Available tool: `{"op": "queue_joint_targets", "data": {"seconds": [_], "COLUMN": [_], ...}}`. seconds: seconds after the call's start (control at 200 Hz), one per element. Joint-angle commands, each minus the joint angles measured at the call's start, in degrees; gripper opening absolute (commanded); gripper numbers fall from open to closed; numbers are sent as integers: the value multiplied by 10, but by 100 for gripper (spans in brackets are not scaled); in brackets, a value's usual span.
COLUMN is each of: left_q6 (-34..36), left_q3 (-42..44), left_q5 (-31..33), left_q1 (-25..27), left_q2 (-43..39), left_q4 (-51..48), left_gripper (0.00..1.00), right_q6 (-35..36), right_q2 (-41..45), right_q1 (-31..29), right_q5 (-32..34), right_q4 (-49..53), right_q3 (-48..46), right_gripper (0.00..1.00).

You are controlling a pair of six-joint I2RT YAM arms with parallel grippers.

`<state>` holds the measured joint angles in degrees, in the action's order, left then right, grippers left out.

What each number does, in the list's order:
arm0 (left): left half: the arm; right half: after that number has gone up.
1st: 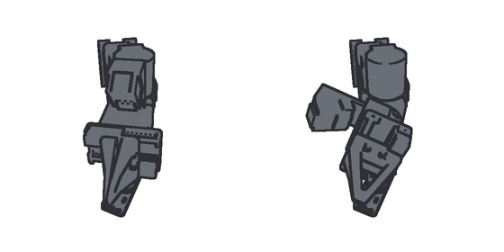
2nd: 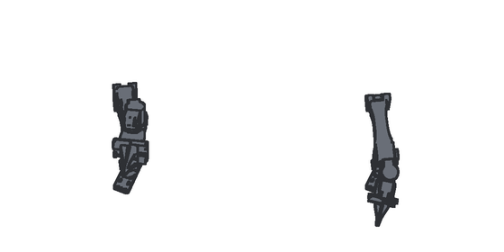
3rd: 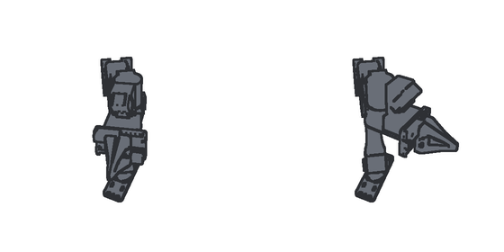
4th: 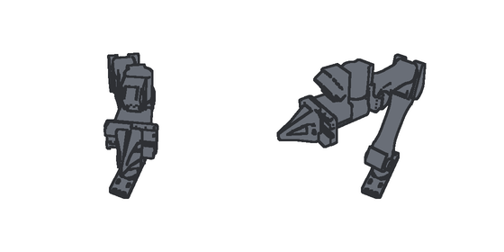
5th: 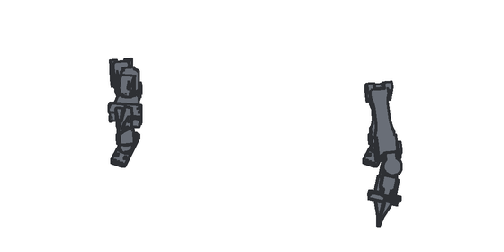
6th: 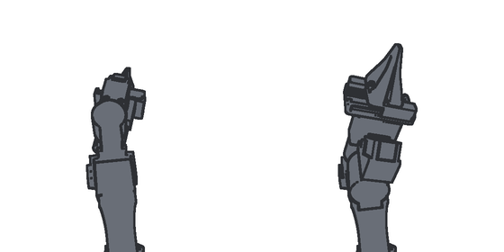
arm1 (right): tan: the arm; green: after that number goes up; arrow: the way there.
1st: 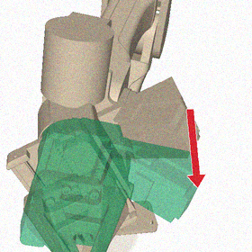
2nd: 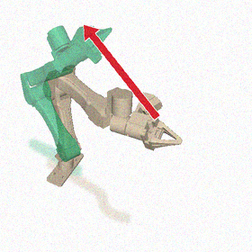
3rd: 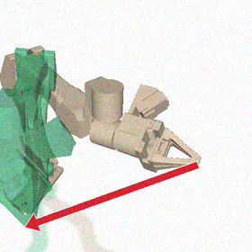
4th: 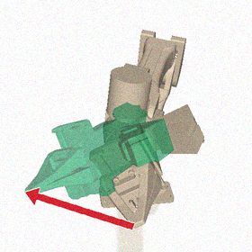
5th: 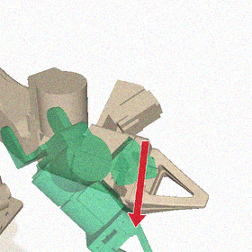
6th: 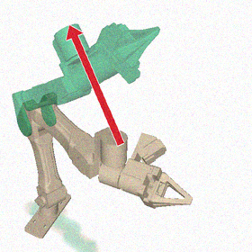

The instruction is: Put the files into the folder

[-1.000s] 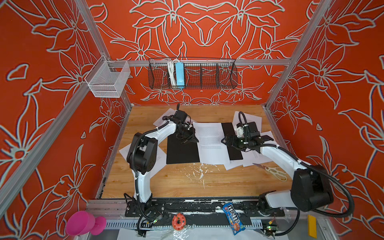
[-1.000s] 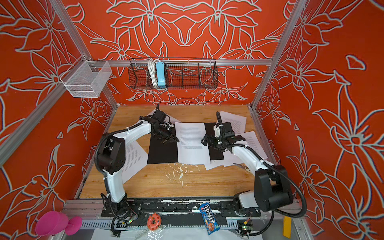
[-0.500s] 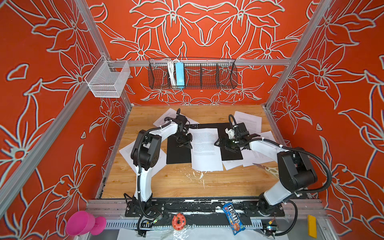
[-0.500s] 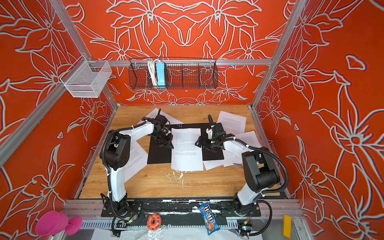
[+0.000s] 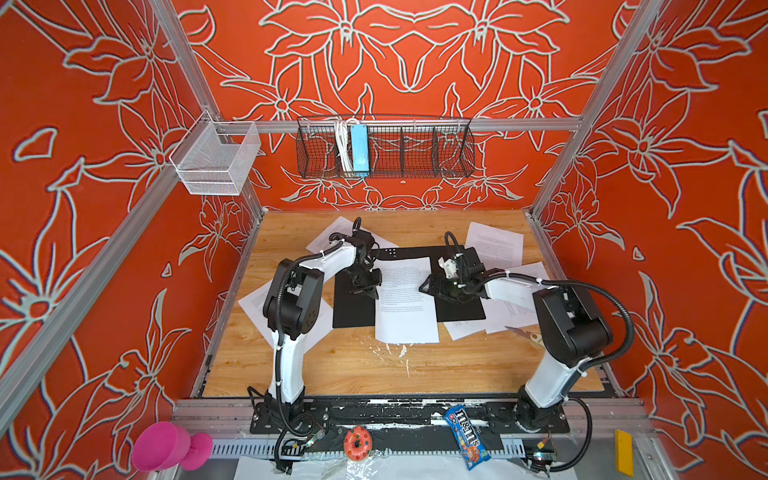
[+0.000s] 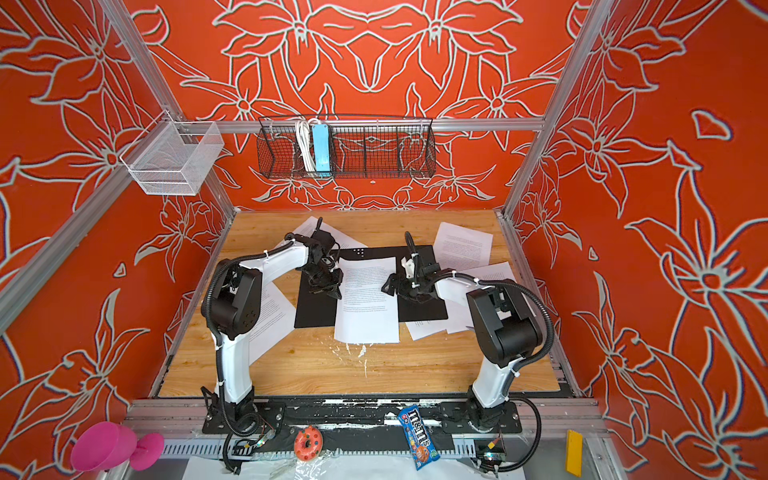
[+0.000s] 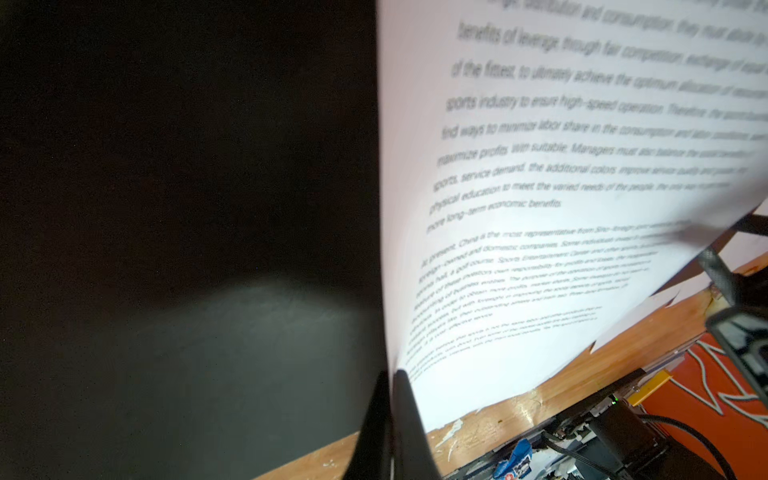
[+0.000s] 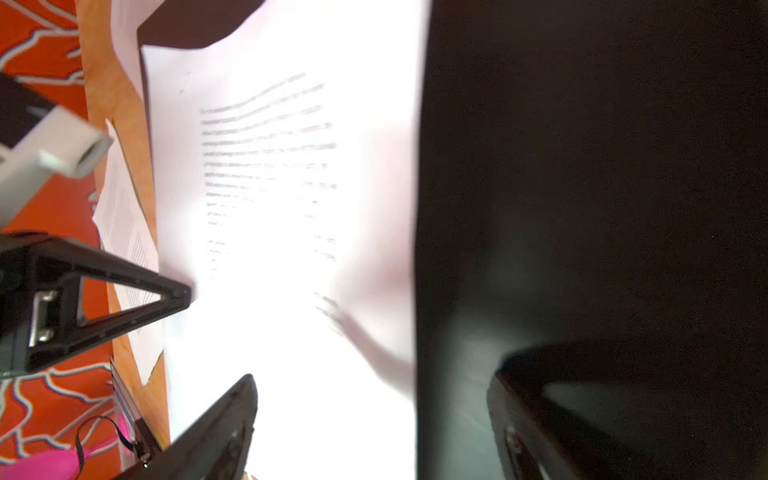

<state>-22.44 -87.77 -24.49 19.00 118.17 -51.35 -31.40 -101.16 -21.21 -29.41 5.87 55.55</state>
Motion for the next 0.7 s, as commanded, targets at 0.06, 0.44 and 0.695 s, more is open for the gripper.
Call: {"op": "queue_joint_targets", "data": {"seconds": [0.06,0.44,0.695], "left_q6": [1,-11,-10], "left_q3": [0,-1,-5], "left_q5": [2,6,15], "left_q1": [-2,-2,-2], "left_q2": [9,30,38], "left_q4": [-15,-19,-24], "left_gripper": [0,0,0], "right_q6": [-26,-64,-84], "right_q2": [-21,-9,0], "right_q1": [-12,-12,-7], "right_q5": [8,-22,-54], "right_q4": [-19,-96,-134], "right_q3": [7,-43,-65], "right_gripper": [76,57,43]}}
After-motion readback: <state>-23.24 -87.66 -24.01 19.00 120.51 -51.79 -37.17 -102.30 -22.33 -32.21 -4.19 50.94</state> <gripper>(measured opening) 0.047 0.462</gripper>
